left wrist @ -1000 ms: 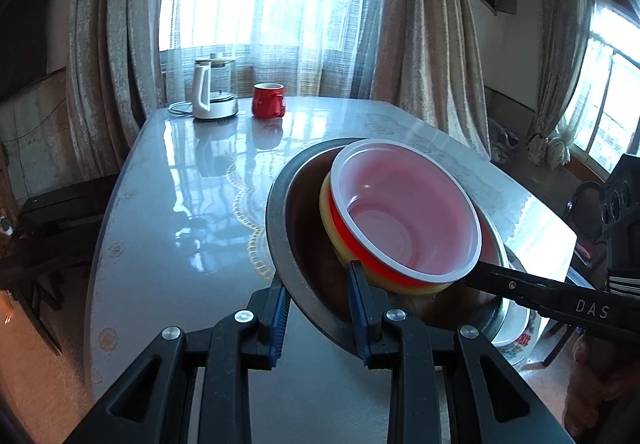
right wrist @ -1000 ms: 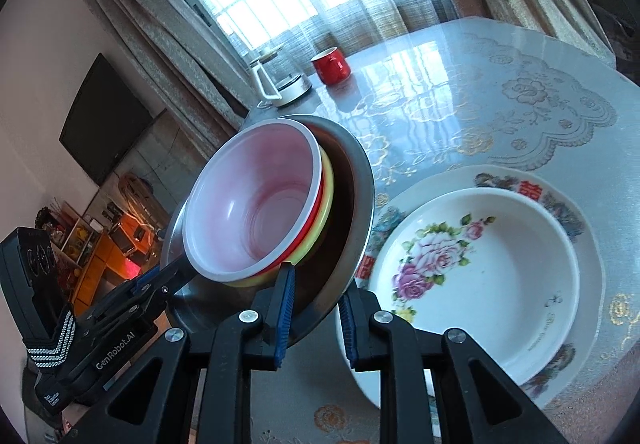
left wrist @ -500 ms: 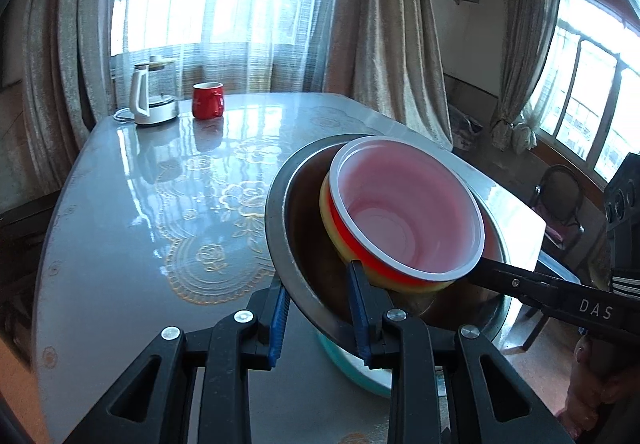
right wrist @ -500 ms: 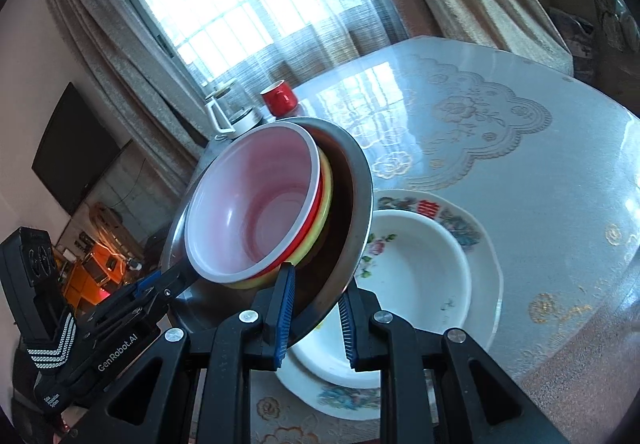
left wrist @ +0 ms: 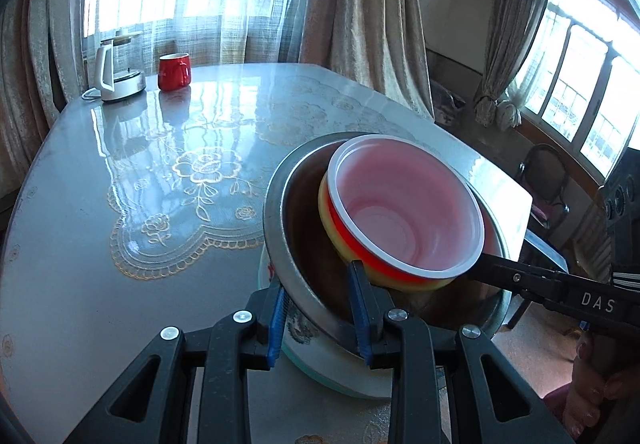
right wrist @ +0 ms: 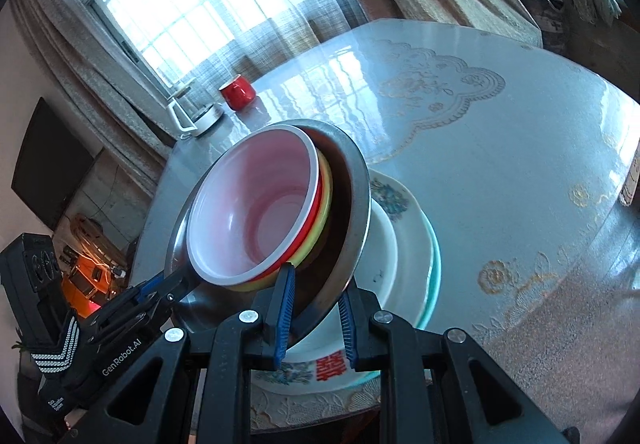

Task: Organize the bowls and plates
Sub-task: 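Lift the steel bowl with nested bowls and carry it over the plate stack, then lower the steel bowl onto the rose-pattern plate with the left gripper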

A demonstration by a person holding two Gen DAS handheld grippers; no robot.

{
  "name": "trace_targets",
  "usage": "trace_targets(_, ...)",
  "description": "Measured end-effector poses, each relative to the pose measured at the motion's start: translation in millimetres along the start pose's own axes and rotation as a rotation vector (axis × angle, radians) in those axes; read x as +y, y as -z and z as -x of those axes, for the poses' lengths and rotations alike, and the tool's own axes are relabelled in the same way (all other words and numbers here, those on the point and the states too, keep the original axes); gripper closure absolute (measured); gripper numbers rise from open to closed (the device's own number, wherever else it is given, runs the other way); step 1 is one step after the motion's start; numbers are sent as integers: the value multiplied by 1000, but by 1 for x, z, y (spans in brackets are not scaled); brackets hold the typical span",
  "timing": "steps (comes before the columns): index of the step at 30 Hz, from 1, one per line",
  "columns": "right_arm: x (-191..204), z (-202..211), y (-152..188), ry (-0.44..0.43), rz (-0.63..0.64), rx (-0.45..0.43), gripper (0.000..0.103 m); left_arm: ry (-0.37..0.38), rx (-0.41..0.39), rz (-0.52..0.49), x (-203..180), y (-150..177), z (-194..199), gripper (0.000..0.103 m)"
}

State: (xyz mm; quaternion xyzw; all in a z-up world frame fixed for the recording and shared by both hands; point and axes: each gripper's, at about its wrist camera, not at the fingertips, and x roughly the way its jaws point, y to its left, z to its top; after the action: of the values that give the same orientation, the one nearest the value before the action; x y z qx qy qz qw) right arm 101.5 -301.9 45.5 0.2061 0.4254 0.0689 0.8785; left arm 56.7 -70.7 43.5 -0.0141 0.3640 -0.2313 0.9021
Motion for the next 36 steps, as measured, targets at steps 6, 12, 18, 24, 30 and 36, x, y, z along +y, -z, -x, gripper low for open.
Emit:
trace_targets(6,-8,-2,5,11,-25,32,82,-5,23,4,-1,3,-6,73)
trace_targets(12,-8,-11,5,11,-39,52,80,-10,39,4,-2,7,-9,73)
trace_targets(18,-11,-11,8,18,-53,65,79,4,54,18,-3,12,-10,73)
trace_targets(24,-16,-13,9,5,-92,67,77,26,50,31,-3,14,-8,72)
trace_targets(30,-18,-11,11,-5,-96,47,74,46,52,38,-3,15,-5,70)
trace_targets(36,-21,-3,12,-13,-110,24,74,55,44,35,-3,19,5,69)
